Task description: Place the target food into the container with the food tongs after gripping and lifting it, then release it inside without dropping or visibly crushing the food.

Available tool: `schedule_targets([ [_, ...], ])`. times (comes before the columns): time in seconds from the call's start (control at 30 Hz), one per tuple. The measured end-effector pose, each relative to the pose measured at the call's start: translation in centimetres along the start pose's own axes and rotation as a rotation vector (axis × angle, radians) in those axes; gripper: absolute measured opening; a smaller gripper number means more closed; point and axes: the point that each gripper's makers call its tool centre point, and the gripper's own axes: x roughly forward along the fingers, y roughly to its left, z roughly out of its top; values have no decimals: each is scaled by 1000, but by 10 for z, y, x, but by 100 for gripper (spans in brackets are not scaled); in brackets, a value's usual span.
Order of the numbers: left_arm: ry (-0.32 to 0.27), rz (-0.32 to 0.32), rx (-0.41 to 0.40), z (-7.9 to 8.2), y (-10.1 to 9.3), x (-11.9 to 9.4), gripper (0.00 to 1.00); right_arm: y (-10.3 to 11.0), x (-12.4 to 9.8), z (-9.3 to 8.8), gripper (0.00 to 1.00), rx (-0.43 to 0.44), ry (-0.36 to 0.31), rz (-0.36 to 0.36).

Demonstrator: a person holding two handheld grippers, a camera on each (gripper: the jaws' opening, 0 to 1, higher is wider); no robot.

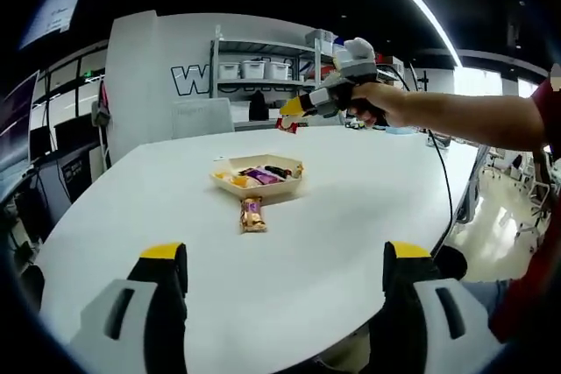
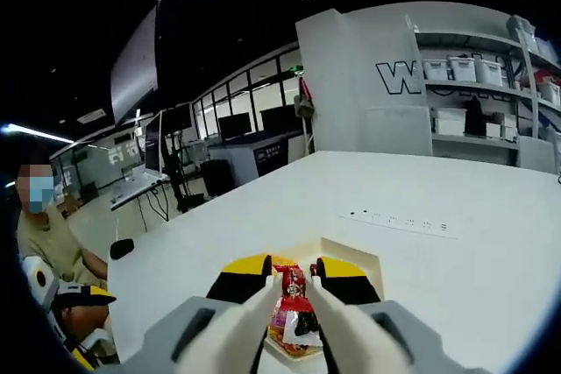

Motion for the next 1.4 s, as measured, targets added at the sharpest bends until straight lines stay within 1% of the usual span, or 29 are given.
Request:
schedule_targets([
  [0.13, -4, 10, -6, 0, 4, -3, 90, -3, 5, -1, 16, -19, -1, -11],
  [0.2, -4, 14, -4, 0, 6, -4, 90, -6, 5, 3, 18, -40, -26, -24],
  [0.27, -2, 18, -3, 0, 7, -5, 90, -6, 6, 2, 18, -5, -23, -10],
  [0.33, -1, 21, -6, -1, 9, -6, 90, -7, 3, 1, 18, -28, -25, -23],
  [0.37, 2, 22, -9, -3, 10, -6, 90, -7, 2, 0, 18, -26, -25, -22],
  [0.5, 1, 18, -11, -3, 9, -5, 90, -9, -2, 1, 19, 13, -42, -17],
  [0.7, 10, 8, -12, -7, 4, -4, 90, -12, -5, 1, 19, 8, -43, -22],
  [0.8, 7, 7, -12, -6, 4, -4, 90, -12, -6, 2, 19, 2, -47, -24],
  [1.0, -4, 14, -11, -2, 6, -5, 90, -7, -9, 5, 19, -3, -53, -15],
  [1.07, -5, 15, -12, -2, 6, -5, 90, -6, -10, 7, 20, -31, -57, -19],
  [1.13, -5, 15, -15, -2, 5, -5, 91, -6, -10, 6, 20, -27, -53, -14],
  [1.2, -4, 16, -17, -3, 5, -5, 93, -5, -10, 7, 20, -27, -57, -13],
  [1.3, -14, 27, -18, -1, 6, -5, 99, 1, -13, 8, 20, -41, -57, -2],
  [1.4, -20, 26, -24, 1, 6, -4, 99, 5, -16, 11, 20, -52, -64, 3],
])
